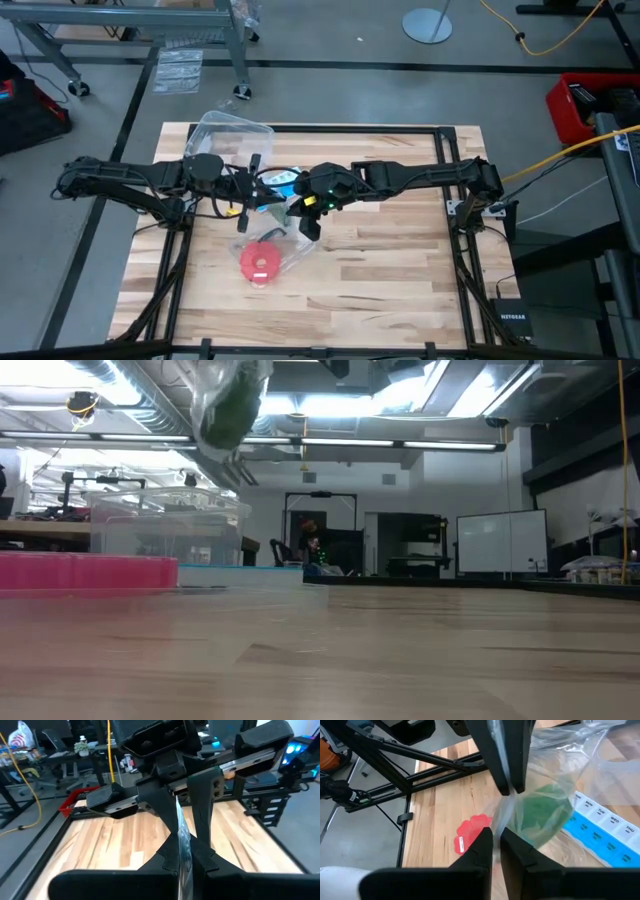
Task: Roll bandage
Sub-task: Close the transparent zip bag
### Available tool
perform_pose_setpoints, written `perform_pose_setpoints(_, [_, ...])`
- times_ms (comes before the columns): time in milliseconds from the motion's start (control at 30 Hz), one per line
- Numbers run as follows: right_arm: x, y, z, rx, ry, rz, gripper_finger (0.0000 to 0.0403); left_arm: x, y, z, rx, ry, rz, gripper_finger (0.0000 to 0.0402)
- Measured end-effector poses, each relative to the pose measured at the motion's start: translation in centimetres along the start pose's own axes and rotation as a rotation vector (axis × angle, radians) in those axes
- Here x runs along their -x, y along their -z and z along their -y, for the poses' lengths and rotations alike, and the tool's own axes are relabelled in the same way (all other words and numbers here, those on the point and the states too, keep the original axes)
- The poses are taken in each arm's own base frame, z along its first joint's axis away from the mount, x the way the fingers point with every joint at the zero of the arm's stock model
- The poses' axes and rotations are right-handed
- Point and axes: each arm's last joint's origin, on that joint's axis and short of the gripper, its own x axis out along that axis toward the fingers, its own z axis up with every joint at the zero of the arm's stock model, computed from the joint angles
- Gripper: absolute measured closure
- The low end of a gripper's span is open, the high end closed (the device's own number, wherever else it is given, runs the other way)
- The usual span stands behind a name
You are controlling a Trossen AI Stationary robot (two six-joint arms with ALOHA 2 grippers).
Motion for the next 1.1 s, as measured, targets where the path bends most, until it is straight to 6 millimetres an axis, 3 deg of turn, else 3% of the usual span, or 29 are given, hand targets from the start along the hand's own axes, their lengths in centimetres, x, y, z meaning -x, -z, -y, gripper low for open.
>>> perform_pose_setpoints(100, [0.0, 0.0, 0.0, 0.001, 0.000, 0.001, 0.0390, 0.2, -0.1, 0.0, -0.017, -0.012, 0.007, 0.0401])
perform_pose_setpoints(1100, [-1.1, 0.5, 0.0, 0.000, -0.012, -0.033, 0.0383, 1.2, -0.7, -0.6, -0.040, -0.187, 0.046, 0.0401])
